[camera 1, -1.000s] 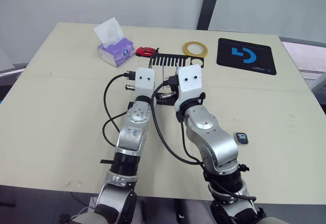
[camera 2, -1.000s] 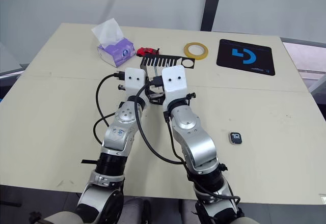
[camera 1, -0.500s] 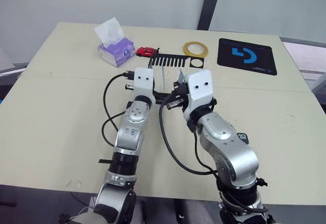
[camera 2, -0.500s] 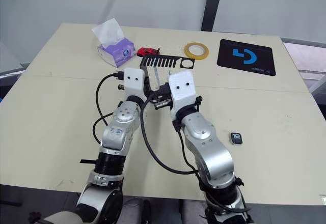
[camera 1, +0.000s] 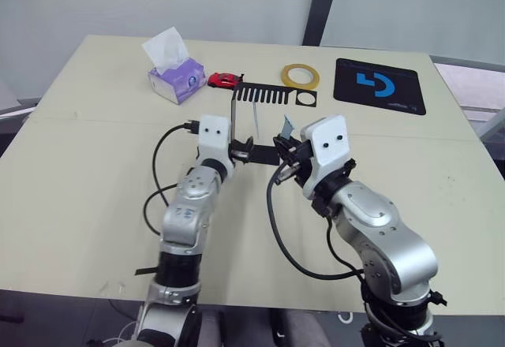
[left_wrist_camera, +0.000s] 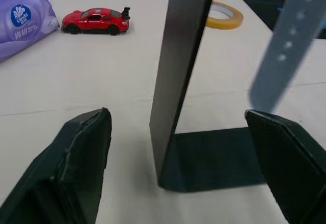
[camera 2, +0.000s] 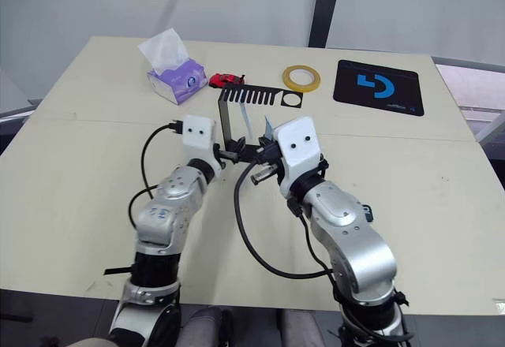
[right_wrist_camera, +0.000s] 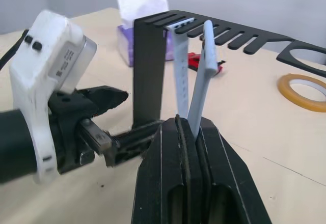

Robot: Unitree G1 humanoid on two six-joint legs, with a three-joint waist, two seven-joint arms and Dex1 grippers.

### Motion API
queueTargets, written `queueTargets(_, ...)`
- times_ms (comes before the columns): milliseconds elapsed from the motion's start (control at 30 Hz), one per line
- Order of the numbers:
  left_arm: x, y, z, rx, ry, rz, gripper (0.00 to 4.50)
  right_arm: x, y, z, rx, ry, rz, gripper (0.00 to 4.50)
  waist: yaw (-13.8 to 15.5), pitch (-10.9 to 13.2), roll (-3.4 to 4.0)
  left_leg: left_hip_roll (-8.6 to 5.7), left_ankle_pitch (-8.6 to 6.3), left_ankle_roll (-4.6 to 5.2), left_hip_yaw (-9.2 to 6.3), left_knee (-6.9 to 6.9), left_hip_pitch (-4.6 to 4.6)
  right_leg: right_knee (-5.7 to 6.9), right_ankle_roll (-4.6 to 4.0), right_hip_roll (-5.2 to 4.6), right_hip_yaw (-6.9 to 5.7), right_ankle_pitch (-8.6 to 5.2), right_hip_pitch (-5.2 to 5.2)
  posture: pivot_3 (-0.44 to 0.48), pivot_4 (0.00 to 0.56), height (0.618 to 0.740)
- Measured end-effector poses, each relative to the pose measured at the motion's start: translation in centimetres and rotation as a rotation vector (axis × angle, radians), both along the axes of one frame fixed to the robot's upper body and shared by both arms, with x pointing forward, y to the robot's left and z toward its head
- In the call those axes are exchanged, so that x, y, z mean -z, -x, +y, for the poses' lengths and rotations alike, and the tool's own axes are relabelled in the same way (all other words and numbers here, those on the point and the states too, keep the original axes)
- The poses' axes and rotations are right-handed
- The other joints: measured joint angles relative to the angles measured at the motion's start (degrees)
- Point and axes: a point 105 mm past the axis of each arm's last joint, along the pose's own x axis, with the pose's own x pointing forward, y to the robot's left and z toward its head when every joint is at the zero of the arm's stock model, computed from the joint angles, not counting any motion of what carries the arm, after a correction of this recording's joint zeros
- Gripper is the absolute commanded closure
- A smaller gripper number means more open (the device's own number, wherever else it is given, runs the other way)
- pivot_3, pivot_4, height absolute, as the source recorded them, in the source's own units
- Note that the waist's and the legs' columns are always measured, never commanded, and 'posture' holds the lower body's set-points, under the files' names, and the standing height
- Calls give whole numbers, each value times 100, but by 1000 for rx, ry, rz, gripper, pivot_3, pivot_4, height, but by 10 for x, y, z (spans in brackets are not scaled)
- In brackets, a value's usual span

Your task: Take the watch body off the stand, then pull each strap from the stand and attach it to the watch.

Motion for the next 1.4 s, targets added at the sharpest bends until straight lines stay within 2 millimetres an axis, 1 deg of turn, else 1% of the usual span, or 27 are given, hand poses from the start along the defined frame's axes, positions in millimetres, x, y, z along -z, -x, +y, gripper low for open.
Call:
queueTargets(33,-1,7,8,26,-1,8,15,0,3,-4,-31,8,6,4500,-1,0,0,0,0,0,-2,0,1,3,0,0,1,0,0,0,150,738)
queueTargets(100,-3,15,17,62,-2,19,15,0,5,-10,-62,26,7,4500,1,1,1,0,1,-1,-5,0,1,2,-2,0,2,-1,1,0,150,738)
queueTargets(267,-15,31,28,262,40,6,15,-6,5,-27,-141,38,14,4500,6,1,2,0,1,-3,-11,-1,4,0,-9,-2,1,-3,7,0,150,738)
queueTargets(300,-17,35,28,316,51,12,15,-7,5,-28,-165,39,20,4500,5,2,3,1,1,-3,-12,-2,5,-1,-10,-2,0,-4,7,0,150,738)
queueTargets(367,-21,49,28,485,88,48,15,-6,7,-30,-243,45,42,4500,-15,5,7,3,1,-4,-12,-5,5,-1,-14,-2,1,-6,5,0,150,738)
queueTargets(400,-23,57,33,574,105,79,15,-5,9,-29,-298,45,61,4500,-34,7,10,6,2,-6,-13,-5,6,2,-20,0,0,-9,5,0,150,738)
queueTargets(467,-28,66,46,680,134,120,15,-4,14,-26,-389,35,91,4500,-52,10,15,7,4,-9,-19,-7,9,6,-27,0,1,-13,5,0,150,738)
queueTargets(567,-35,77,54,827,172,157,15,-3,23,-21,-516,25,131,4500,-54,14,22,6,7,-14,-36,-7,8,5,-30,-4,1,-15,10,0,150,738)
queueTargets(667,-42,88,48,970,220,165,15,2,31,-16,-639,12,186,4500,-9,14,22,3,7,-14,-44,-6,7,0,-30,-11,-3,-15,16,0,150,738)
queueTargets(733,-41,94,40,1050,235,172,15,3,35,-11,-702,-15,211,4500,-1,14,22,2,7,-14,-45,-6,5,-1,-30,-15,-3,-15,15,0,150,738)
queueTargets(800,-40,96,31,1102,254,151,15,2,36,-7,-750,-64,228,4500,3,14,22,2,7,-14,-46,-7,5,-1,-30,-16,-4,-15,15,0,150,738)
queueTargets(867,-37,95,23,1134,286,138,15,1,36,-1,-786,-90,240,4500,5,15,22,2,8,-16,-47,-6,3,0,-30,-16,-5,-15,13,0,150,738)
queueTargets(933,-35,95,18,1150,297,131,15,0,36,0,-797,-91,241,4500,-3,15,22,4,8,-16,-48,-6,3,1,-30,-14,-5,-15,12,0,150,738)
queueTargets(1100,-41,94,11,1171,304,92,15,1,34,-1,-815,-96,259,4500,-2,17,27,3,8,-16,-47,-6,3,3,-30,-13,-4,-15,11,0,150,738)
queueTargets(1200,-47,94,4,1198,343,73,861,-1,36,4,-852,-88,255,4500,3,17,26,3,8,-16,-50,-4,1,4,-29,-13,-6,-15,11,0,150,738)
queueTargets(1233,-49,93,3,1203,344,69,1236,-1,36,5,-861,-88,260,4500,4,17,26,3,8,-16,-51,-4,1,4,-29,-12,-7,-14,11,0,150,738)
queueTargets(1300,-49,93,2,1210,337,73,2216,2,35,6,-865,-92,273,4500,-3,17,27,3,8,-16,-50,-4,2,6,-29,-12,-5,-14,11,0,150,738)
queueTargets(1400,-43,96,-4,1237,326,110,2216,6,36,9,-876,-79,278,4500,1,17,27,3,9,-17,-51,-4,1,5,-29,-12,-6,-14,11,0,150,738)
